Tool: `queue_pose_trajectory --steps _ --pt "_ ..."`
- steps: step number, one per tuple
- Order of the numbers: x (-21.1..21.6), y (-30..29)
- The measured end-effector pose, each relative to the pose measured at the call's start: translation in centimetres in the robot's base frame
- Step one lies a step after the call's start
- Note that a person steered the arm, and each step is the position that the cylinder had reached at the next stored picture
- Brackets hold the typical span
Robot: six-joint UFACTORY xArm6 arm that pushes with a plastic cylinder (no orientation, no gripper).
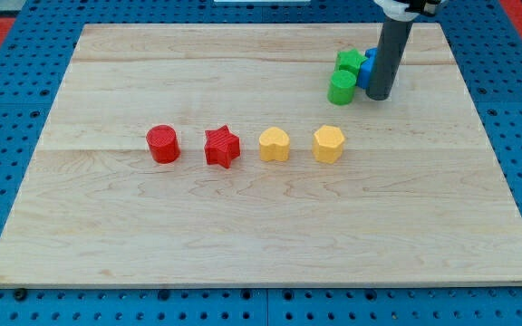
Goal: Slide green circle towards center left
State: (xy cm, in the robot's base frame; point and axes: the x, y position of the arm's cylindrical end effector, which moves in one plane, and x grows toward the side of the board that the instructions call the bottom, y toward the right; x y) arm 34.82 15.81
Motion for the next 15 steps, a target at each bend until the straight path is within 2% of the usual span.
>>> queue_pose_trajectory --steps 2,5,10,12,15 --pt "-1.6 -2.2" --pt "0.0 -4.2" --pt "-1.6 -15.6" --pt "-0.1 -21.1" --pt "1.0 -24.6"
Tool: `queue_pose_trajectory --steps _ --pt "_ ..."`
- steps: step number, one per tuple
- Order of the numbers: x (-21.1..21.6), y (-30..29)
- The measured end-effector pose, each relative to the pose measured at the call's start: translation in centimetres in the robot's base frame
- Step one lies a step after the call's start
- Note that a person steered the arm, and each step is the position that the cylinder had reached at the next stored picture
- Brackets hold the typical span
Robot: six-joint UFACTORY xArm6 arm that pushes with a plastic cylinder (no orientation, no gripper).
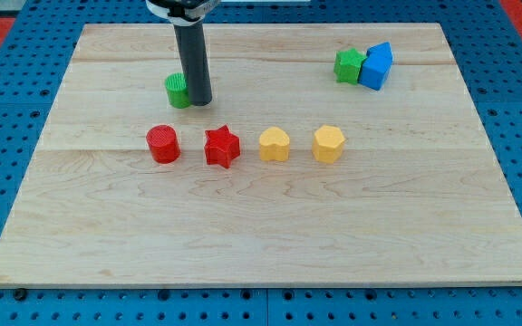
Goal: Slide green circle towards center left
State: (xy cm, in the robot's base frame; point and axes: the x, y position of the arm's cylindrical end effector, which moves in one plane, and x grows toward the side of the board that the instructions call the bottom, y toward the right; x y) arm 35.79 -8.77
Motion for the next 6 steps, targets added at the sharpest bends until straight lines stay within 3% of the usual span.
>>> queue_pose_trajectory --steps 6 --pt "-1.9 -2.4"
